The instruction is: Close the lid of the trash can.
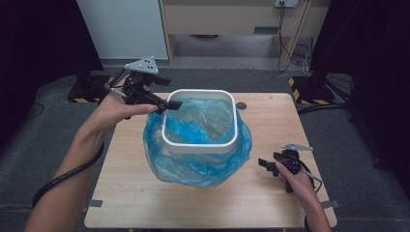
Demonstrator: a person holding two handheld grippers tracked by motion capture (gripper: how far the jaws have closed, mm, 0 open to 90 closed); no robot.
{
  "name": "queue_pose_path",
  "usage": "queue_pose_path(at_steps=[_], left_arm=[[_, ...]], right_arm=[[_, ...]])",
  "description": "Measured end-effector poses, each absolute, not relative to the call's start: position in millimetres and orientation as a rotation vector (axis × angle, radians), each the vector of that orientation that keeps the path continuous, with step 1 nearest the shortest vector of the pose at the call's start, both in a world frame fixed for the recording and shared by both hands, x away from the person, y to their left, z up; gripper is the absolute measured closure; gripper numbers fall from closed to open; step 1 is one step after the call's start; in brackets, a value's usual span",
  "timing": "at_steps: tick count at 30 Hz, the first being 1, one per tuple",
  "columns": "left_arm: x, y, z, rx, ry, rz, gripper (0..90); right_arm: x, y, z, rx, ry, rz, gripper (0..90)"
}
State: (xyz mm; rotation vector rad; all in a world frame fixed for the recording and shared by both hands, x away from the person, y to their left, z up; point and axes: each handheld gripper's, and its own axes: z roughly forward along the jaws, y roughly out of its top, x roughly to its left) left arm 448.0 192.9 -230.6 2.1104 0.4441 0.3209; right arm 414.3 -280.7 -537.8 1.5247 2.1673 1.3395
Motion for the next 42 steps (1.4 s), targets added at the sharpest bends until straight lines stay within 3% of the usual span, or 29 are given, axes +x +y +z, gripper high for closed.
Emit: queue_pose_path(at_steps=[42], left_arm=[[433.6,222.3,-226.5,2.003,0.496,0.344,5.3]], right_arm=[[414.3,-280.8,-537.8,1.513,2.173,1.329,8.5]])
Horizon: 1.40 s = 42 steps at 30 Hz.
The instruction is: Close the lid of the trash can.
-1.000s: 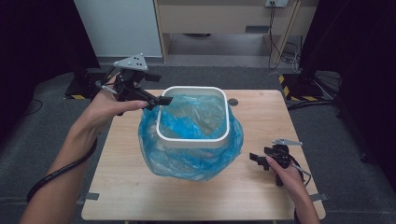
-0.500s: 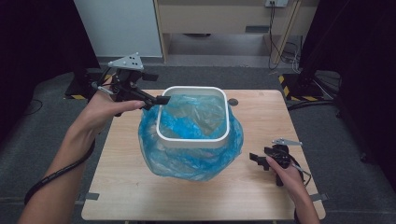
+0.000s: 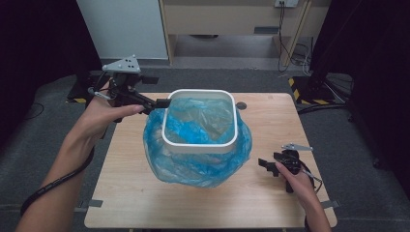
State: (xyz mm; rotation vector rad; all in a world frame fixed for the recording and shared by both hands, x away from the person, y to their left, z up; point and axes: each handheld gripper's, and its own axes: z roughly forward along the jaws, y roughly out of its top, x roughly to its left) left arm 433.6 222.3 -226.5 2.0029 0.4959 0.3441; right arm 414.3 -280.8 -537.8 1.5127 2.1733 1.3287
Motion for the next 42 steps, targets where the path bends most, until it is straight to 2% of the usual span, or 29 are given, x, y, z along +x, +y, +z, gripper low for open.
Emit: queue_pose_path(at_steps=[18,42], left_arm=[[427.5,260.0,-244.6,1.948,0.572,0.397,5.2],[430.2,284.3,-277.1,1.949,0.63,0.386,4.9]], right_arm=[[414.2,-280.6,-537.8,1.509,2.175,1.326,8.5],[414.1,-280.7,-538.1,1.506,2.173,1.327,8.5]])
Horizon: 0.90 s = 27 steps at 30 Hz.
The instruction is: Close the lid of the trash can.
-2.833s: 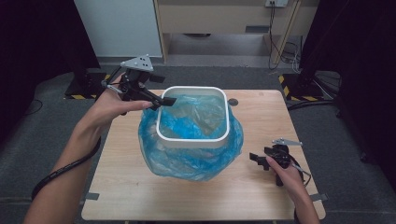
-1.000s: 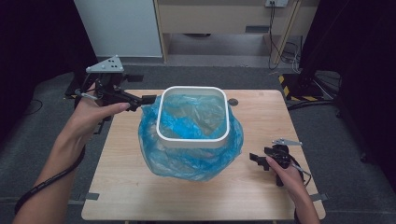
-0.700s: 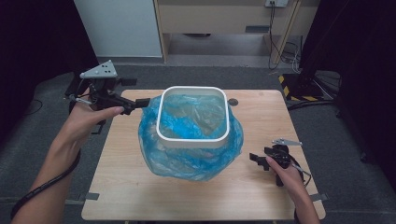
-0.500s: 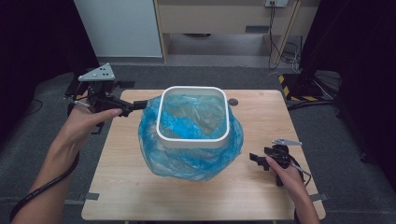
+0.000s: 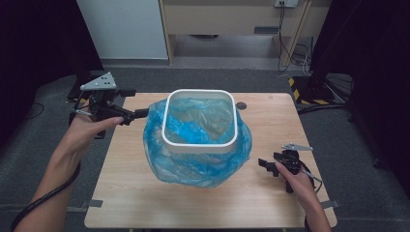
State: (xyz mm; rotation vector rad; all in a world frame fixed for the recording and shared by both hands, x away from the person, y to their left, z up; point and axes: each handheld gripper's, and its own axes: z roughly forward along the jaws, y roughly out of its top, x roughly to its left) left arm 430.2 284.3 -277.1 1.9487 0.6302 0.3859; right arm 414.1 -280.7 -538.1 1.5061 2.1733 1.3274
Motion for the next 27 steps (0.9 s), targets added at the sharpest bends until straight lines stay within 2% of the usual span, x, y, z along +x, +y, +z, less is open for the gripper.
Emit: queue_pose_path(at_steps=[27], left_arm=[[432.2,313.5,-321.1,1.968,0.706,0.384,4.9]], right_arm=[[413.5,-279.8,-538.1,1.507,2.17,1.318,8.5]])
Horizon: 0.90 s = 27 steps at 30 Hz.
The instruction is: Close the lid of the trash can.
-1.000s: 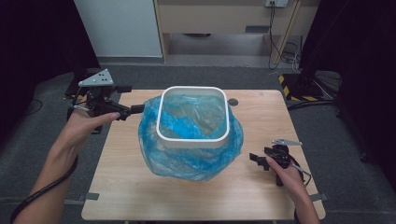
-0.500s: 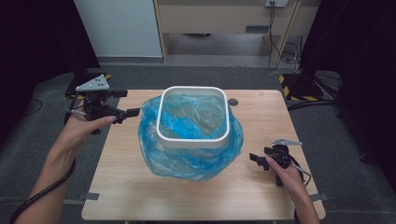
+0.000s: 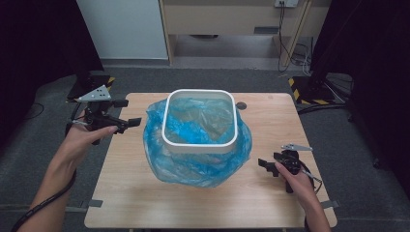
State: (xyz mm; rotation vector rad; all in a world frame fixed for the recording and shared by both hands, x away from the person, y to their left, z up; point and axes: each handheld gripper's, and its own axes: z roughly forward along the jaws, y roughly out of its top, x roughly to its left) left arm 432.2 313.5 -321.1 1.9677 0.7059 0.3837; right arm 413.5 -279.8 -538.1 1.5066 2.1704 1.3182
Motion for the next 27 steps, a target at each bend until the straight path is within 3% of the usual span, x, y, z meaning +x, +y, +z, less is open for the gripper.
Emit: queue_pose_path(at_steps=[27], left_arm=[[435.3,312.4,-364.7,2.029,0.773,0.368,4.5]], right_arm=[[413.4,-279.4,-538.2,1.494,2.173,1.312,8.5]])
